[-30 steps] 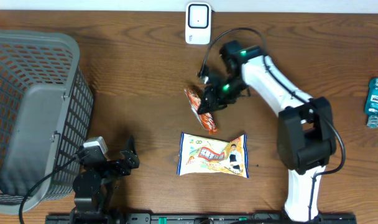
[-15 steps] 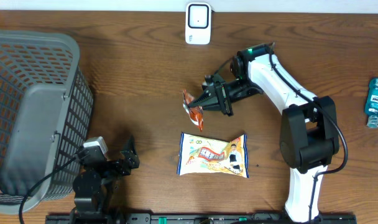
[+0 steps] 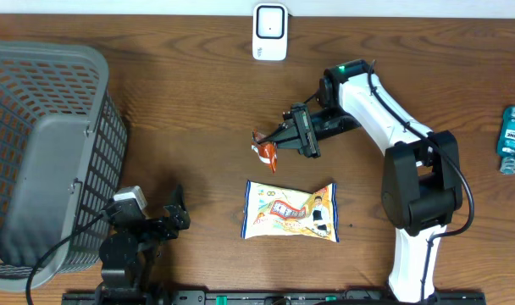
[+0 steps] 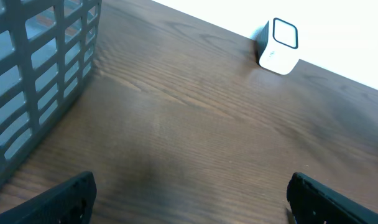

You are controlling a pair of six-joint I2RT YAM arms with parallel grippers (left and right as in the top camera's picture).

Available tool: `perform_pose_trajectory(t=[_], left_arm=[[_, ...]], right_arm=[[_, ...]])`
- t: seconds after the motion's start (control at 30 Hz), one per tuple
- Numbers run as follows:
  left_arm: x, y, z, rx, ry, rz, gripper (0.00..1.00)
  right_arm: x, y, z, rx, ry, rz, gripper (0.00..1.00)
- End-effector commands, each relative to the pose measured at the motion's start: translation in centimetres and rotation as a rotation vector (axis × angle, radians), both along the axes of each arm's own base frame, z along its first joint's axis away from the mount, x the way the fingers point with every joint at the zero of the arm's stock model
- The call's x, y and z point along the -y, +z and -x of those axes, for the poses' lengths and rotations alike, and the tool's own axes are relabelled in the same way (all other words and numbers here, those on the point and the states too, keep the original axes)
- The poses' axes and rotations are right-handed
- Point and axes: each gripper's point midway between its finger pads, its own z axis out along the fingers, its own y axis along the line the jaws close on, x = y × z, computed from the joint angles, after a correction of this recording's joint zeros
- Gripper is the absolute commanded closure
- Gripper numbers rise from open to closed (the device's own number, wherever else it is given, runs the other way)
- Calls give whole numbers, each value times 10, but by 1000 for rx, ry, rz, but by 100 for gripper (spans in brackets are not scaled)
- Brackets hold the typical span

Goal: Scan the item barcode

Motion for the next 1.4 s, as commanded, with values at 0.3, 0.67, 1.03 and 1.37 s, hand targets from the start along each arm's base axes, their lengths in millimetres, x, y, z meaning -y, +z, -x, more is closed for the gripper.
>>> perform_pose_trajectory(t=[0.3, 0.67, 1.03, 1.37], left_arm=[[1, -2, 0, -4, -2, 13, 2], [1, -2, 0, -4, -2, 13, 2], [1, -2, 0, -4, -2, 13, 2], [1, -2, 0, -4, -2, 13, 2]], right_arm=[[-3, 2, -18, 796, -8, -310, 99], [-13, -123, -25, 1584, 658, -78, 99], [-6, -182, -90, 1770, 1017, 801, 99], [-22, -140, -111, 1792, 885, 935, 6]])
